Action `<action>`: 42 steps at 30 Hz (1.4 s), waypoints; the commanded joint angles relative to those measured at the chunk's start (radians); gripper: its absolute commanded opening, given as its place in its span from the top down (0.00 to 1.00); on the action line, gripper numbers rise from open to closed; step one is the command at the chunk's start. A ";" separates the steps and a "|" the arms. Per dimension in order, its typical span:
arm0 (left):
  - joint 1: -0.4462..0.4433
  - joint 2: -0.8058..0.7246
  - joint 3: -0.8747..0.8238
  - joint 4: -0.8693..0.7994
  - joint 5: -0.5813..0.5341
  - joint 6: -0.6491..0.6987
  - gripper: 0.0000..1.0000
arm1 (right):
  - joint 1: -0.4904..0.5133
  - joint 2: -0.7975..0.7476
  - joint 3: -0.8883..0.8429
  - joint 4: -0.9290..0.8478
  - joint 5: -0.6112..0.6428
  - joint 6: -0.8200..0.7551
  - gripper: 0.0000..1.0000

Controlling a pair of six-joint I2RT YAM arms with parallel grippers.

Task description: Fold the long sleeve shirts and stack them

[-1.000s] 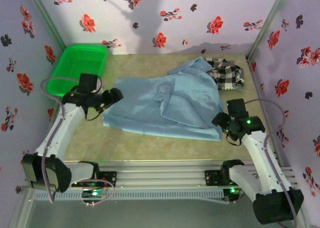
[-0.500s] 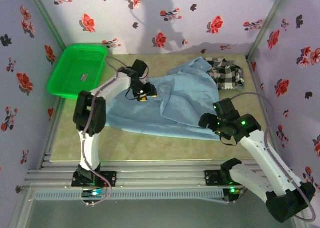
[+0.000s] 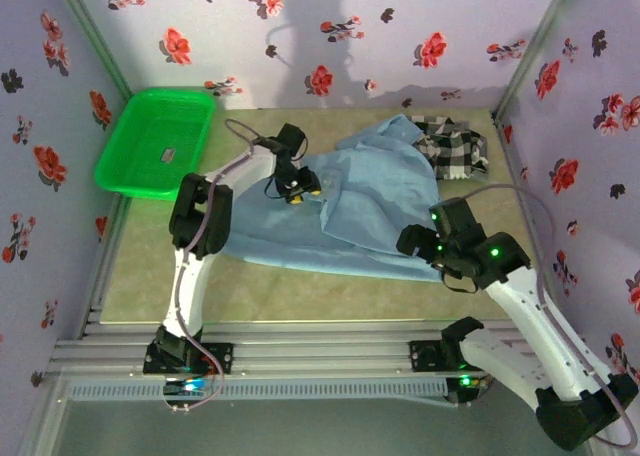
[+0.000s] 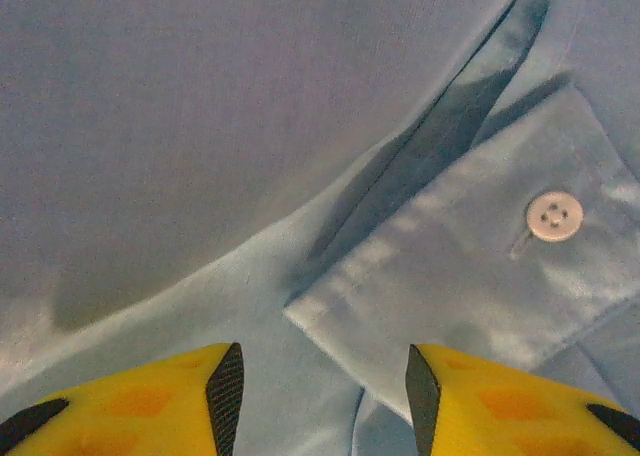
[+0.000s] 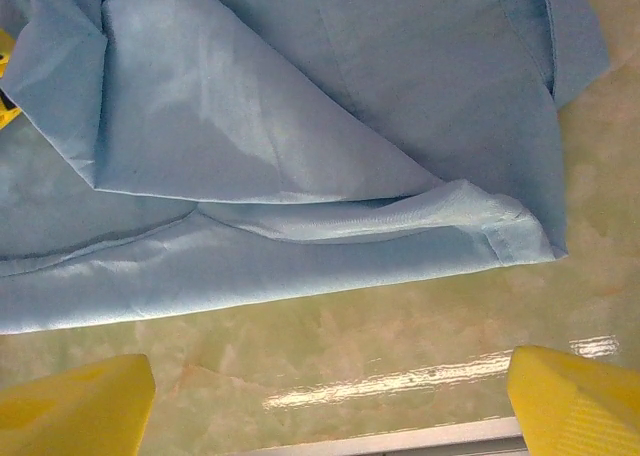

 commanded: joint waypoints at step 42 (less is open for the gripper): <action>-0.030 -0.015 -0.029 0.100 -0.055 0.022 1.00 | 0.010 -0.085 -0.016 0.033 -0.023 0.056 0.09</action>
